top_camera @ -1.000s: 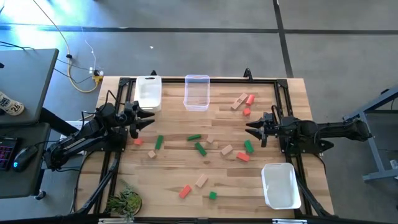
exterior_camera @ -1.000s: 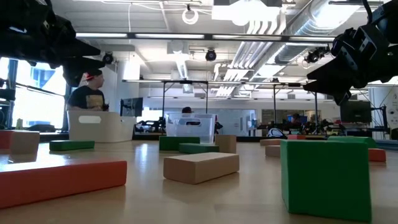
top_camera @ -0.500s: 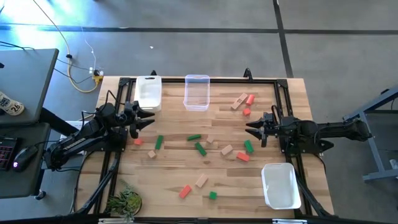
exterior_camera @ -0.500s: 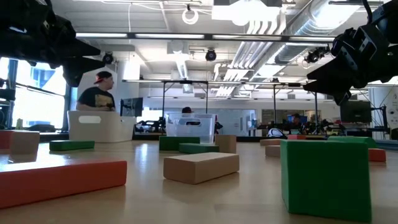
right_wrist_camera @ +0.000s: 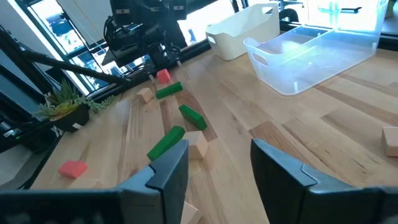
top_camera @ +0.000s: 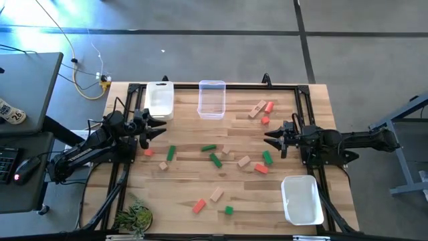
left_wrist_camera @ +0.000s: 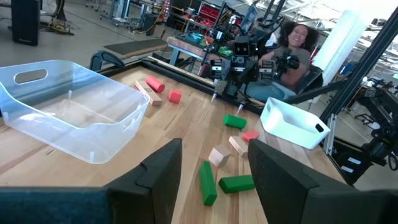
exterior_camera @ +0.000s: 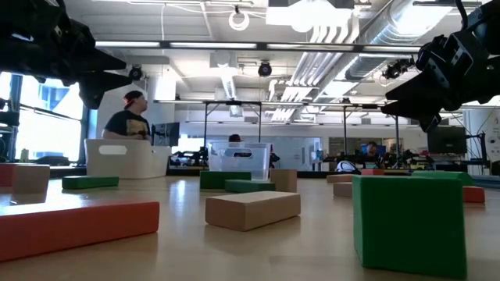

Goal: Sort & place blocks by color

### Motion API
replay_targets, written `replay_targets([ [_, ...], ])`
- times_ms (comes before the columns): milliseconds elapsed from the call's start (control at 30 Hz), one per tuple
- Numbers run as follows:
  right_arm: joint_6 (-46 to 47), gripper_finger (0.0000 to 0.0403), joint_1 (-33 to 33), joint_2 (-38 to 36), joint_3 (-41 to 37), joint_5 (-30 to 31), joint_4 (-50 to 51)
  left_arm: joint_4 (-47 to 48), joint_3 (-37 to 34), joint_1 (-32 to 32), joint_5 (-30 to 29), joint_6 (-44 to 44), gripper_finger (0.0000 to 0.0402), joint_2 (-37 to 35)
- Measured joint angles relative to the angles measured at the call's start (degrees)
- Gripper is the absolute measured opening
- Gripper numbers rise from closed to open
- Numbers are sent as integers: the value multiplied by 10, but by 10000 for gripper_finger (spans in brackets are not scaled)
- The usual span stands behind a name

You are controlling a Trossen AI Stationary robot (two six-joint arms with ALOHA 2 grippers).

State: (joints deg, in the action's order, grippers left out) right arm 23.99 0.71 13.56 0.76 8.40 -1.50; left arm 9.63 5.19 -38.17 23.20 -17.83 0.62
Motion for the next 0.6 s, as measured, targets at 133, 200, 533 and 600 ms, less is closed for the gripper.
replay_targets([
  [133, 5, 160, 0, 0, 0, 0, 0, 0, 0, 0, 0, 0, 172, 0],
  [200, 27, 160, 0, 0, 0, 0, 0, 0, 0, 0, 0, 0, 172, 0],
  [533, 151, 160, 0, 0, 0, 0, 0, 0, 0, 0, 0, 0, 172, 0],
  [600, 150, 160, 0, 0, 0, 0, 0, 0, 0, 0, 0, 0, 172, 0],
])
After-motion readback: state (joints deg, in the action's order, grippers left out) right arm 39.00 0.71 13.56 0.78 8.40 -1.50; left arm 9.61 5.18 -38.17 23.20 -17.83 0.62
